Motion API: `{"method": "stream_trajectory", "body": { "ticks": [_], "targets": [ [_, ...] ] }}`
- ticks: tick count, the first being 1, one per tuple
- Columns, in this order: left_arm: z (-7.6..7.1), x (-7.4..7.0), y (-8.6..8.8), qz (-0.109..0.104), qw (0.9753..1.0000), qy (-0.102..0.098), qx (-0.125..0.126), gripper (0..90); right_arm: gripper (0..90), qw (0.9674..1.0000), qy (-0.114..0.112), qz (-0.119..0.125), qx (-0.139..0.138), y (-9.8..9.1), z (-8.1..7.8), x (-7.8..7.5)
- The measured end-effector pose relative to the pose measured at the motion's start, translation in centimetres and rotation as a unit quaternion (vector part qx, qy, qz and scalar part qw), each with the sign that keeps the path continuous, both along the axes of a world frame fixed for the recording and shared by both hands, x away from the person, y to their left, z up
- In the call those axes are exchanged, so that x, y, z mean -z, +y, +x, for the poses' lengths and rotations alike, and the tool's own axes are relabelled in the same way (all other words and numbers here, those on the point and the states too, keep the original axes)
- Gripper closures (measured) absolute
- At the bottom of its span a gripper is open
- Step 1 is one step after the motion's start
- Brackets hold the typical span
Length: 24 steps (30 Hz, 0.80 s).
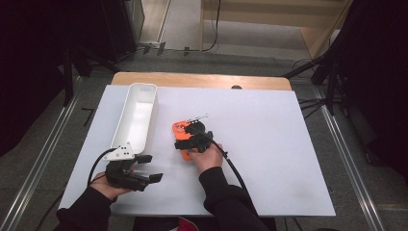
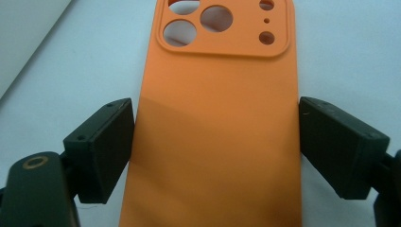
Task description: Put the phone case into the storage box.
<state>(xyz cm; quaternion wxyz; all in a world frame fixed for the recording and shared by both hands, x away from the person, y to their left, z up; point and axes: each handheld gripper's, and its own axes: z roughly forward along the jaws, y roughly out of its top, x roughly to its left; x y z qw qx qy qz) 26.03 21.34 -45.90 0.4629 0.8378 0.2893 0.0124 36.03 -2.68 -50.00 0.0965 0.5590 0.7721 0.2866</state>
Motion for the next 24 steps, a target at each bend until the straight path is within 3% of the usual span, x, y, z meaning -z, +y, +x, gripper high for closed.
{"method": "stream_trajectory", "body": {
  "ticks": [12,24],
  "targets": [
    [0.0,0.0,0.0,0.000,1.0000,0.000,0.000,17.9,13.8,0.9992,0.012,0.032,-0.022,-1.0,0.0,-0.9],
    [0.1,0.0,-0.1,0.000,1.0000,0.003,0.000,17.9,13.9,0.9974,0.009,0.058,-0.043,-3.0,-0.1,-2.5]
  ]
}}
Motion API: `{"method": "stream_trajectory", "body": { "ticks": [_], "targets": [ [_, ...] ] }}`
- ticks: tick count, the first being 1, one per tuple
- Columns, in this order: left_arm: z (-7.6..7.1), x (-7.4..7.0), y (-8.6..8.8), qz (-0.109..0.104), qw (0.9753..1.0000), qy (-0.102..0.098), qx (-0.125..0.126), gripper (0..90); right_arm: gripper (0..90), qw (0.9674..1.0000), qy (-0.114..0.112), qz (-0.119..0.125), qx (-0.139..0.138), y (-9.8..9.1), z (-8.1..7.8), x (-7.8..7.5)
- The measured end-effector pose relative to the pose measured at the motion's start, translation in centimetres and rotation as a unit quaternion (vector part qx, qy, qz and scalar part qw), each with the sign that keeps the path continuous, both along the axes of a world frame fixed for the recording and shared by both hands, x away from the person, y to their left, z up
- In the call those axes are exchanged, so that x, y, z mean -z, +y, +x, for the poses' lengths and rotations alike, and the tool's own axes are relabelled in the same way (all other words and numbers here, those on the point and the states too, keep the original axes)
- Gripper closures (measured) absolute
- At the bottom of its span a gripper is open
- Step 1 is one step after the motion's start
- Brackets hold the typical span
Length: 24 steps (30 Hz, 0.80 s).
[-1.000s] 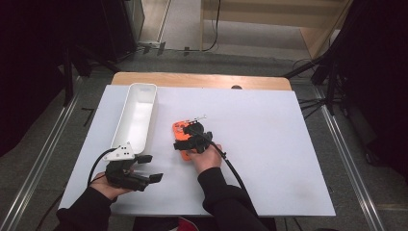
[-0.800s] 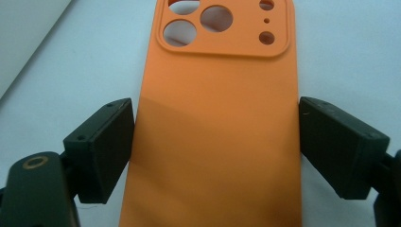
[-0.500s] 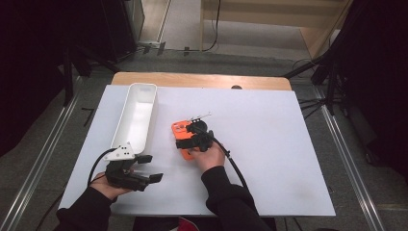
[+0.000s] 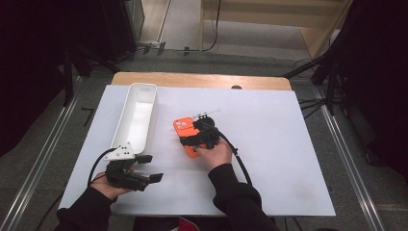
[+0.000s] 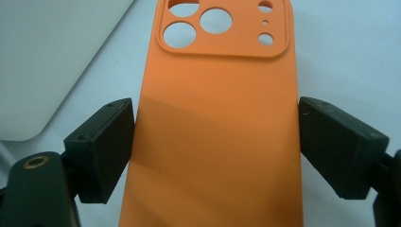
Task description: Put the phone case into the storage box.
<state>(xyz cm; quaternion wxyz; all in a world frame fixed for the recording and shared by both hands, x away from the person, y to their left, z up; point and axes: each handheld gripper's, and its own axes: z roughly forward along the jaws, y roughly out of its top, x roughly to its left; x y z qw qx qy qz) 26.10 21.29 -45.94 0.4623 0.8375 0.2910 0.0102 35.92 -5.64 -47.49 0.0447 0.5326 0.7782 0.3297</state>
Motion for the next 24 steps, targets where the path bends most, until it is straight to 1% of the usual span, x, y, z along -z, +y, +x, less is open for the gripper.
{"method": "stream_trajectory", "body": {
  "ticks": [3,4,8,11,14,15,22,24],
  "targets": [
    [0.0,0.0,0.0,0.000,1.0000,0.001,0.000,17.9,13.9,1.0000,0.001,0.005,-0.007,-0.4,0.0,-0.2],
    [0.0,0.0,0.0,0.000,1.0000,0.001,0.000,17.9,13.9,0.9999,0.004,0.011,-0.010,-0.5,0.0,-0.3],
    [0.0,0.0,0.0,-0.001,1.0000,0.002,0.001,17.9,13.9,0.9995,0.007,0.021,-0.021,-1.0,-0.1,-0.6],
    [0.0,0.0,0.0,-0.002,1.0000,0.001,0.003,17.9,13.9,0.9993,0.000,0.019,-0.032,-1.3,-0.3,-1.0],
    [0.0,0.0,-0.1,-0.002,1.0000,0.000,0.004,18.0,13.9,0.9989,0.001,0.024,-0.040,-1.7,-0.4,-1.4],
    [-0.1,0.0,-0.1,-0.002,1.0000,-0.001,0.004,18.0,13.9,0.9986,0.000,0.026,-0.045,-2.0,-0.5,-1.5],
    [-0.1,0.0,-0.2,-0.003,1.0000,0.001,0.006,18.0,13.9,0.9973,0.008,0.045,-0.058,-3.3,-0.9,-2.4],
    [-0.2,0.0,-0.2,-0.004,1.0000,0.001,0.007,17.9,14.0,0.9969,0.006,0.049,-0.062,-3.8,-1.1,-2.5]
  ]
}}
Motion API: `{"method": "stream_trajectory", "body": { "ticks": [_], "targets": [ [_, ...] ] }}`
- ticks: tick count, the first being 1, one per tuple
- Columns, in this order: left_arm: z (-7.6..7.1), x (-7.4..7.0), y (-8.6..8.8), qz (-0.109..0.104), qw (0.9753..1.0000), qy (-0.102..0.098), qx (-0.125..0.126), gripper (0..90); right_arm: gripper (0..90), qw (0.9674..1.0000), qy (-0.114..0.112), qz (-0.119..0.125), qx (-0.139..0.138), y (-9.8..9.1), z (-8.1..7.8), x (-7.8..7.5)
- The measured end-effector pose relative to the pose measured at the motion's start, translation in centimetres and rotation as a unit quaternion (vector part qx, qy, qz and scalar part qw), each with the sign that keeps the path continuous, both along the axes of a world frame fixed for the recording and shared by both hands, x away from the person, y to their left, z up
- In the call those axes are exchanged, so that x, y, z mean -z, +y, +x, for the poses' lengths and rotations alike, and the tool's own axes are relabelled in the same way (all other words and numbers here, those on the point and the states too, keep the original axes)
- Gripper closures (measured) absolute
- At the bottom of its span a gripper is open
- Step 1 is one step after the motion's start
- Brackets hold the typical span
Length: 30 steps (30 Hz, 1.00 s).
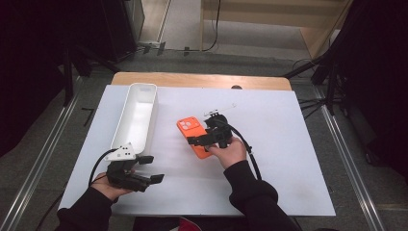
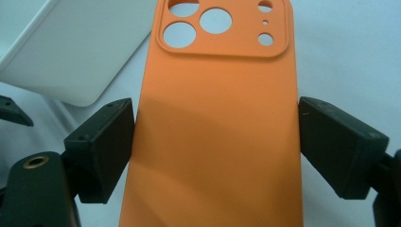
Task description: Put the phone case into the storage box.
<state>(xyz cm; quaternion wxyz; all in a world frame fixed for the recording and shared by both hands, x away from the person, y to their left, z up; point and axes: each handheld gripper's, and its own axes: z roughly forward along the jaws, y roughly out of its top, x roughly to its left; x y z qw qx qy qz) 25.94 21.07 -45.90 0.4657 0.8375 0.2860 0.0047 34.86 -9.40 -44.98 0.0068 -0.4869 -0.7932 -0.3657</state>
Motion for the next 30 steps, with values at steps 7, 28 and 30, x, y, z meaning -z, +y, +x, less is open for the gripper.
{"method": "stream_trajectory", "body": {
  "ticks": [7,28,30],
  "targets": [
    [0.0,0.0,0.0,-0.002,1.0000,0.001,-0.002,18.0,13.9,0.9999,0.007,0.015,-0.005,-1.4,-0.2,-0.5],
    [0.0,-0.5,-0.8,-0.003,1.0000,0.000,0.001,18.0,13.9,0.9997,0.006,0.022,-0.012,-4.9,-1.5,-0.2],
    [0.0,-0.7,-0.9,0.000,1.0000,-0.001,0.002,18.1,14.0,0.9995,0.009,0.027,-0.013,-5.3,-1.6,-0.1]
  ]
}}
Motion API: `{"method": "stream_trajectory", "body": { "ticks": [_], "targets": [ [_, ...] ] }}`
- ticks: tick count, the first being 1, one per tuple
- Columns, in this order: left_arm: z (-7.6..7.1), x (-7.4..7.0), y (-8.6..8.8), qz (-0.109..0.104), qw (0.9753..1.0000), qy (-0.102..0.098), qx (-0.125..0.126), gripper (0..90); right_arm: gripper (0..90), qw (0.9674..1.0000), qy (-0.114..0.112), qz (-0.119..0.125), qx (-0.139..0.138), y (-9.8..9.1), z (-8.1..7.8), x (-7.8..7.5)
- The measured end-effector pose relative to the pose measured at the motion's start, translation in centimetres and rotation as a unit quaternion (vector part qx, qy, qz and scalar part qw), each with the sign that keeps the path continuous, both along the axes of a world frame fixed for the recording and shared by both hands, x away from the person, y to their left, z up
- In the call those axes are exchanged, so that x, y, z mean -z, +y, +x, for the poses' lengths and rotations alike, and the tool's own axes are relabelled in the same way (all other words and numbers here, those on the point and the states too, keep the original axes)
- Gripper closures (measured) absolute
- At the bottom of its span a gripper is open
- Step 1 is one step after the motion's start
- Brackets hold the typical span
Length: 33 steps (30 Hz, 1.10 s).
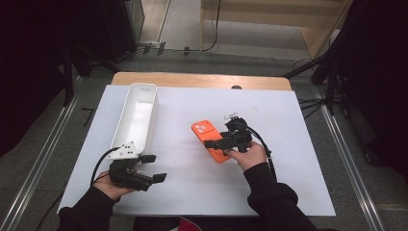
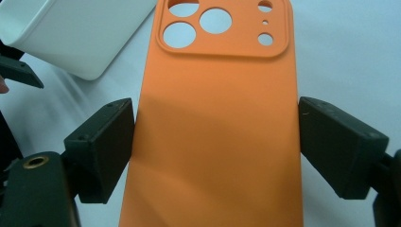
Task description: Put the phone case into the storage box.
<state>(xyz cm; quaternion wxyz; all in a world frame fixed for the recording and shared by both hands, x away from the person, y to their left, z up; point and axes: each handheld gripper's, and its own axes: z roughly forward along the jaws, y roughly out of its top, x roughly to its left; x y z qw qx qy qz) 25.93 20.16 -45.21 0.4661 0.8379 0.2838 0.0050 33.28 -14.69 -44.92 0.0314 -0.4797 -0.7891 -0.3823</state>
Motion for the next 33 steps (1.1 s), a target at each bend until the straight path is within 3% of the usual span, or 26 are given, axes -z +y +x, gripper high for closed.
{"method": "stream_trajectory", "body": {
  "ticks": [11,19,33],
  "targets": [
    [0.1,-0.7,-1.3,0.001,1.0000,0.001,0.001,18.0,14.0,0.9999,0.004,0.013,0.005,-1.2,-0.6,0.4],
    [1.1,-1.4,-2.4,-0.007,0.9995,0.031,-0.005,18.0,14.0,0.9996,0.006,0.023,0.012,-1.7,-1.0,0.8],
    [2.7,-2.3,-3.3,-0.018,0.9986,0.040,-0.028,18.1,14.0,0.9988,0.002,0.043,0.023,-2.7,-1.6,0.9]
  ]
}}
